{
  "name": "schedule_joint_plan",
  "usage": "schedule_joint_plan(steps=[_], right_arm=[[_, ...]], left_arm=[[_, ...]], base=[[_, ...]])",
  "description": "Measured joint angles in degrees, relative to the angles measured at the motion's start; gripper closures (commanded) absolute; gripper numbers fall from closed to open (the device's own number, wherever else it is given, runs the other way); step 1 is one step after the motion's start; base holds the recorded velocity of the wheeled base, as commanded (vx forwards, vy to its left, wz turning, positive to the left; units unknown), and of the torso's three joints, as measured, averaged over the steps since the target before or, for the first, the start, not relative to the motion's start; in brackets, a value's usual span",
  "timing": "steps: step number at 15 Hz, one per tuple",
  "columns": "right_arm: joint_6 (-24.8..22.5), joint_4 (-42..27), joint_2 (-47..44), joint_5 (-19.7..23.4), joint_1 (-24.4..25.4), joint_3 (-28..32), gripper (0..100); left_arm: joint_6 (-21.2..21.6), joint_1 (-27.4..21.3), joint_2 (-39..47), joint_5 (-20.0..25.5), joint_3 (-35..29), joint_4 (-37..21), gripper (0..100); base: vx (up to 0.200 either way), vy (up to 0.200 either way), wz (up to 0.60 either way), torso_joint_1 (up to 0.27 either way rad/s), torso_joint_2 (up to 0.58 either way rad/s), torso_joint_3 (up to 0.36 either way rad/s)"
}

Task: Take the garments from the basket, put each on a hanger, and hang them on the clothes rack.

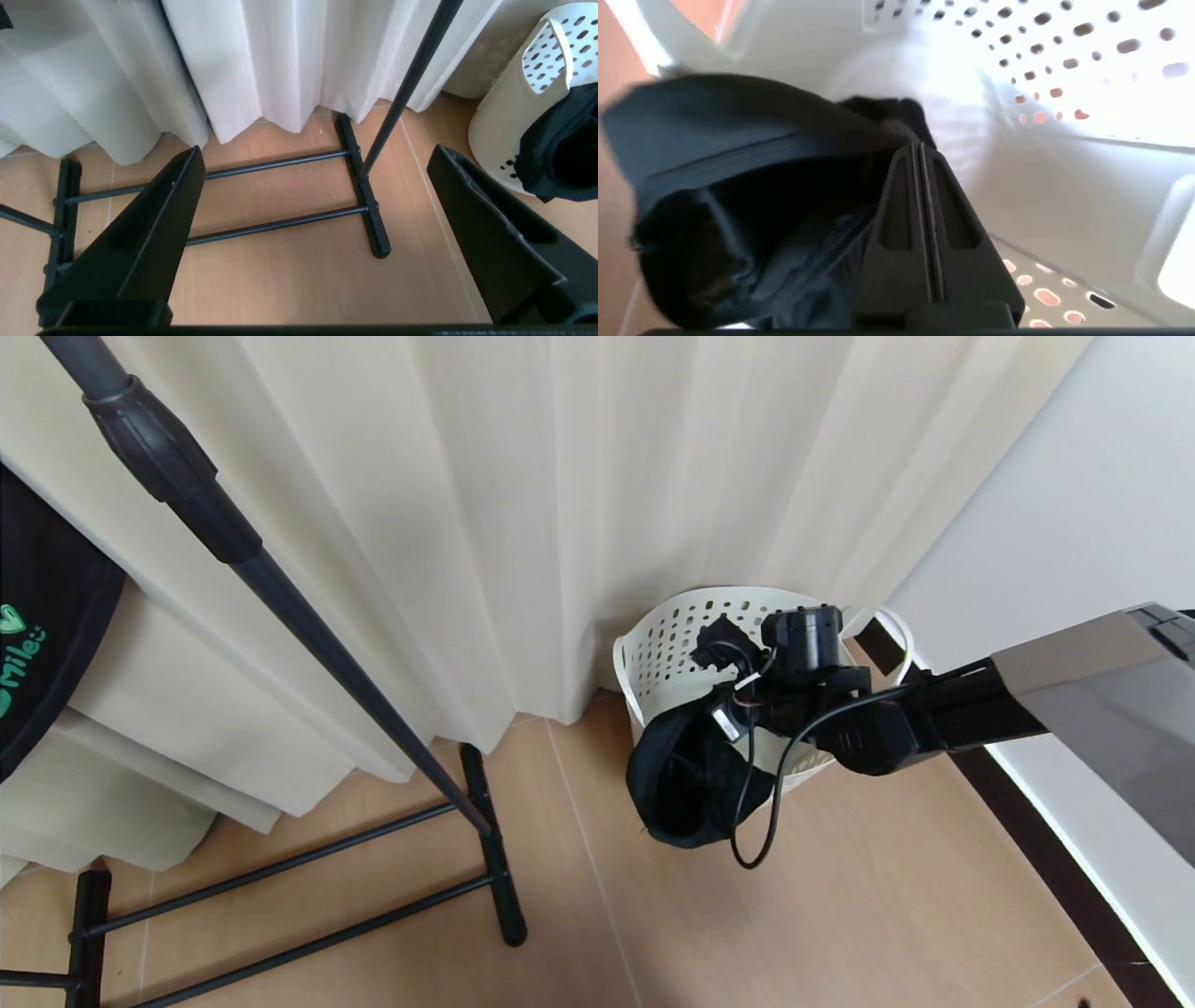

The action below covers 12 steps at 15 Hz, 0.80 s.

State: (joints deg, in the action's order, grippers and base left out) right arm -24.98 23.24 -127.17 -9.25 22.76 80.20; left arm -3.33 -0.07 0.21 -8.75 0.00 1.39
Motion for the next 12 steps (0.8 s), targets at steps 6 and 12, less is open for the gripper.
schedule_joint_plan(steps=[6,12], right_arm=[[0.4,10.7,13.78,0.22,4.69,-16.2,100],[-1.6,11.63,21.19,5.02,6.38,-23.43,100]], left_arm=[[0.02,-0.04,0.0,0.0,0.0,0.0,0],[0.0,0.0,0.0,-0.02,0.0,0.0,0]], base=[[0.0,0.0,0.0,0.0,0.0,0.0],[0.0,0.0,0.0,0.0,0.0,0.0]])
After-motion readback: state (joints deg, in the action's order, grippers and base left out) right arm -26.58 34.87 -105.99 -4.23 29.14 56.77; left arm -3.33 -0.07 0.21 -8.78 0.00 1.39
